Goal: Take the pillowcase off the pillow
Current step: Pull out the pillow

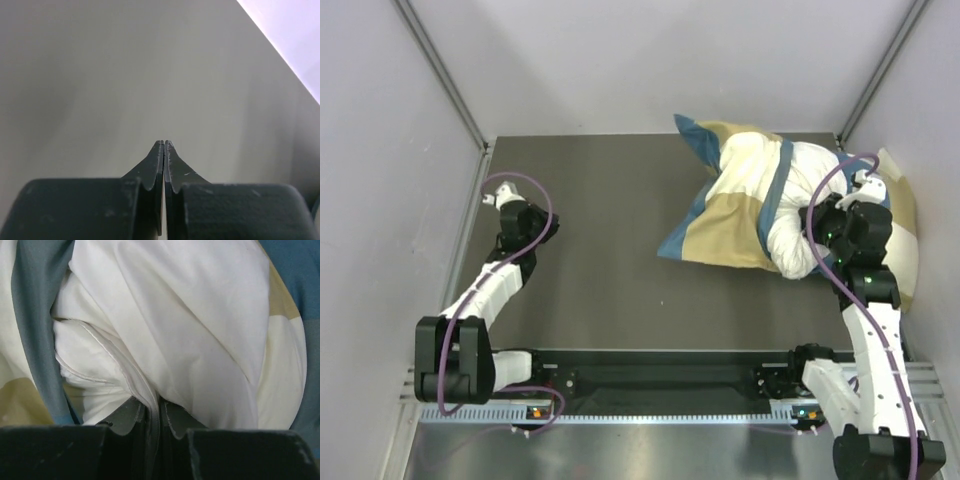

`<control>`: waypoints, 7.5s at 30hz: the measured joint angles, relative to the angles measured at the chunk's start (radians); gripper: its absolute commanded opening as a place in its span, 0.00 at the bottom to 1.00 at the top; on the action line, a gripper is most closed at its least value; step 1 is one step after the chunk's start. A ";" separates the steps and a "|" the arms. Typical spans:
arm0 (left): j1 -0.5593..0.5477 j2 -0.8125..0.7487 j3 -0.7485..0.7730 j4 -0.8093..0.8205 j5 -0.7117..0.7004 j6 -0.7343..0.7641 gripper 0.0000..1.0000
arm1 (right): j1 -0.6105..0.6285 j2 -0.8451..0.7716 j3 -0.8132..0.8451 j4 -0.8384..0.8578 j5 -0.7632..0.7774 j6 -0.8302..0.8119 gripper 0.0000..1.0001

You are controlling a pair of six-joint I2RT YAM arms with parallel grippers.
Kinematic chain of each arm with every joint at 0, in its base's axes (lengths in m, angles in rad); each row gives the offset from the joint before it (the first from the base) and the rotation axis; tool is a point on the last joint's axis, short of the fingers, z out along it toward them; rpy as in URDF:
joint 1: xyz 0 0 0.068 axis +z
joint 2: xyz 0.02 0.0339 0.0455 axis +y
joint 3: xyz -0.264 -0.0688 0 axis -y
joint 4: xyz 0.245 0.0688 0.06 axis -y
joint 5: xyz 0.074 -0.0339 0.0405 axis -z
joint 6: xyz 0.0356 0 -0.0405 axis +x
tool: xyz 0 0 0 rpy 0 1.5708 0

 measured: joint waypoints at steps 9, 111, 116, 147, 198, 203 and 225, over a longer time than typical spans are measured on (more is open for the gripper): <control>-0.341 0.010 0.124 -0.054 -0.085 0.051 0.12 | 0.012 0.031 -0.018 -0.014 -0.075 -0.025 0.00; -0.991 0.613 0.754 -0.249 -0.591 -0.013 0.54 | 0.578 0.201 -0.076 0.110 0.271 0.022 0.00; -0.991 0.619 0.763 -0.237 -0.541 -0.011 0.00 | 0.583 0.183 -0.081 0.095 0.277 0.022 0.00; -0.594 0.195 0.311 -0.063 0.072 -0.156 0.00 | -0.152 0.070 -0.079 -0.028 -0.496 0.039 0.00; -0.797 0.180 0.368 -0.095 -0.243 0.060 0.00 | 0.768 0.714 0.603 -0.254 0.348 -0.417 1.00; -0.797 0.174 0.354 -0.095 -0.269 0.062 0.00 | 0.771 0.738 0.597 -0.256 0.448 -0.442 1.00; -0.700 0.101 0.327 -0.219 -0.112 0.026 0.00 | 0.750 0.575 0.341 -0.115 0.424 -0.301 0.00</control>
